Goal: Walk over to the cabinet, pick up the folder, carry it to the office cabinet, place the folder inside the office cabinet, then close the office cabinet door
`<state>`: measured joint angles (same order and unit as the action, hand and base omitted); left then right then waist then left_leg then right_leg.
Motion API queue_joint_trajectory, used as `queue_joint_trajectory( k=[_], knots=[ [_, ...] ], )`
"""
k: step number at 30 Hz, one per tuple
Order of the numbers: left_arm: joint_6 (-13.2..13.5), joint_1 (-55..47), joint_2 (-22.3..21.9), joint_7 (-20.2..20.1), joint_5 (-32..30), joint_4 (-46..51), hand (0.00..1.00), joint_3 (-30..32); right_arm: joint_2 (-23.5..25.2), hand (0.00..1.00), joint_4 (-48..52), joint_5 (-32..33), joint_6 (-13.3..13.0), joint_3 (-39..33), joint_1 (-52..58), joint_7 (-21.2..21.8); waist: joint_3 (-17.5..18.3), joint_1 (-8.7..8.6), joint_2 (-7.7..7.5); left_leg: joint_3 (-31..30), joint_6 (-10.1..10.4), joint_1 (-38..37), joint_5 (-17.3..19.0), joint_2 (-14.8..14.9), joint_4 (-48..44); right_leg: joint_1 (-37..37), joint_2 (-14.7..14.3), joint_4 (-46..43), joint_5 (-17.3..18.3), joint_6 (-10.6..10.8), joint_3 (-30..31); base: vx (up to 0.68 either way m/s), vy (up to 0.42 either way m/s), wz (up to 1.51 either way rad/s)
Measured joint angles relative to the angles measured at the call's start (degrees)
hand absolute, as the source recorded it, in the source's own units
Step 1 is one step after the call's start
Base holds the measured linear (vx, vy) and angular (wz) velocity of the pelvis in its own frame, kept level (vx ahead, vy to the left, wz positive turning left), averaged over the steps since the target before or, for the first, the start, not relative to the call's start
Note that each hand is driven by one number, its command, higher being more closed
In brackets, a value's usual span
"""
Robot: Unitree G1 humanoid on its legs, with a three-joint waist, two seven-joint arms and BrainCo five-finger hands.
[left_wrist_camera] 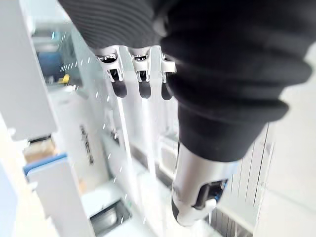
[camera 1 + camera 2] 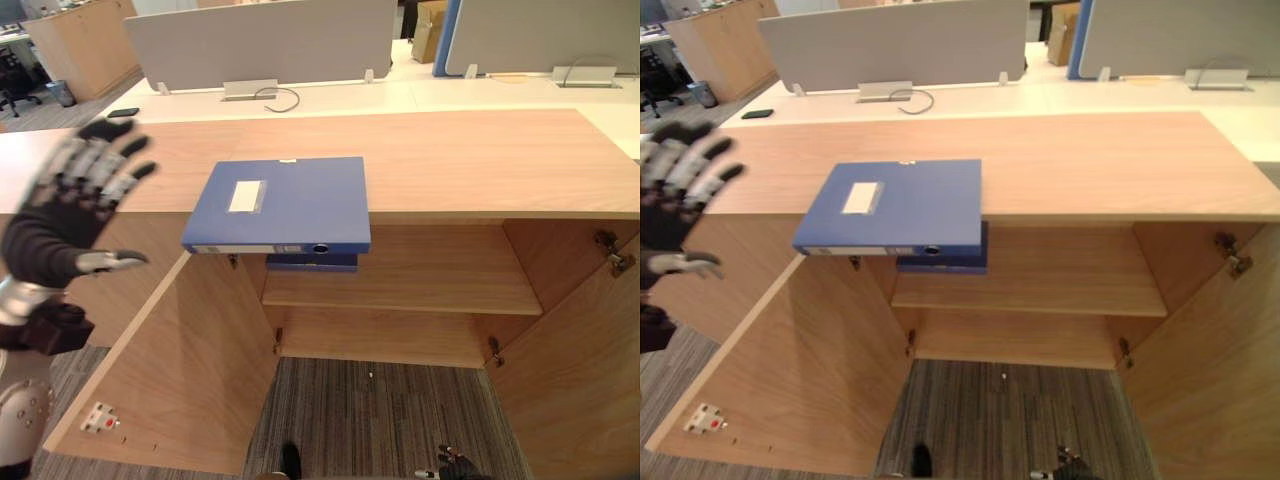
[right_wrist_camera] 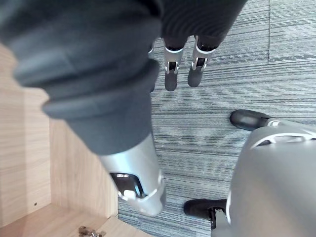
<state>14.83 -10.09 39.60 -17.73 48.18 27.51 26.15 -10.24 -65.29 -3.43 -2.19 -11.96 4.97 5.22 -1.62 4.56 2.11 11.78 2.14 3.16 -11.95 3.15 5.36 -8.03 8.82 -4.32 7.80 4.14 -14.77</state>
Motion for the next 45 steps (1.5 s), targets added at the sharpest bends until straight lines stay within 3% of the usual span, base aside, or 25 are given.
queue_joint_trajectory(
  k=[2,4,6,8,13,22,35,45],
  knots=[
    [0.58,-2.43,-5.85,8.85,-14.04,3.17,0.00,-0.79,0.22,0.00,-0.33,-0.02,1.04,-1.85,0.42,-0.68,0.08,0.56,0.02,-0.84,0.48,0.10,-0.06,0.36,0.02,-0.15,-0.52,-0.16,0.25,-0.39,-0.39,-0.08,-0.015,0.12],
    [0.26,-2.92,-10.89,14.07,-26.22,4.97,0.00,-2.57,0.44,0.00,-0.31,-0.03,1.63,-2.51,0.41,-1.39,0.20,0.55,-0.05,-1.63,0.65,0.47,-0.18,0.43,0.02,-0.10,-0.74,-0.17,0.24,-0.39,-0.79,-0.07,0.000,0.14],
    [-0.26,-3.21,-17.69,20.53,-43.94,7.11,0.00,-6.22,0.96,0.00,-0.25,-0.11,2.42,-2.55,0.19,-2.62,0.14,0.52,-0.29,-2.00,0.74,0.87,-0.29,0.50,0.02,0.23,-0.92,-0.17,0.13,-0.54,-0.80,-0.05,0.009,0.04],
    [-0.76,-3.16,-19.74,24.60,-54.77,7.94,0.00,-9.58,2.17,0.00,-0.24,-0.22,2.76,-2.49,0.21,-3.50,0.07,-0.06,-0.80,-1.98,0.67,0.87,-0.37,0.48,0.01,0.23,-0.92,-0.15,0.10,-0.54,-0.75,0.00,0.000,0.00],
    [-1.17,-1.81,-19.81,30.02,-74.03,8.01,0.00,-13.81,3.68,0.00,-0.25,-0.32,3.00,-2.24,0.08,-5.13,-0.30,-1.22,-1.54,-1.38,0.41,0.88,-0.52,0.52,-0.01,0.46,-0.89,0.20,-0.30,0.03,-0.18,0.03,0.000,-0.07],
    [-1.80,0.83,-18.01,32.97,-87.56,4.19,0.00,-21.90,3.70,0.00,-0.24,-1.28,3.07,-1.55,0.17,-5.81,0.14,-2.08,-1.67,0.05,0.54,0.58,-0.54,1.82,-0.01,0.76,-1.94,0.50,-0.80,-0.10,1.18,0.01,-0.007,-0.09],
    [-2.67,5.98,-9.03,33.32,-95.19,-9.97,0.00,-23.53,3.68,0.00,1.01,-2.28,3.12,-1.41,0.43,-6.29,0.38,-2.68,-1.81,0.18,1.18,-0.27,0.43,1.78,0.03,-0.22,-1.92,1.71,-0.54,-0.72,1.41,0.00,0.002,-0.01],
    [-6.56,13.90,-4.97,34.45,-98.94,-20.57,0.00,-23.96,3.70,0.00,2.21,-2.28,3.06,-1.41,-0.08,-6.58,-0.28,-3.39,-3.04,0.36,1.64,-1.38,1.10,1.23,0.00,-1.77,-1.56,3.01,-0.39,-0.96,1.46,0.05,-0.007,-0.02]
  ],
)
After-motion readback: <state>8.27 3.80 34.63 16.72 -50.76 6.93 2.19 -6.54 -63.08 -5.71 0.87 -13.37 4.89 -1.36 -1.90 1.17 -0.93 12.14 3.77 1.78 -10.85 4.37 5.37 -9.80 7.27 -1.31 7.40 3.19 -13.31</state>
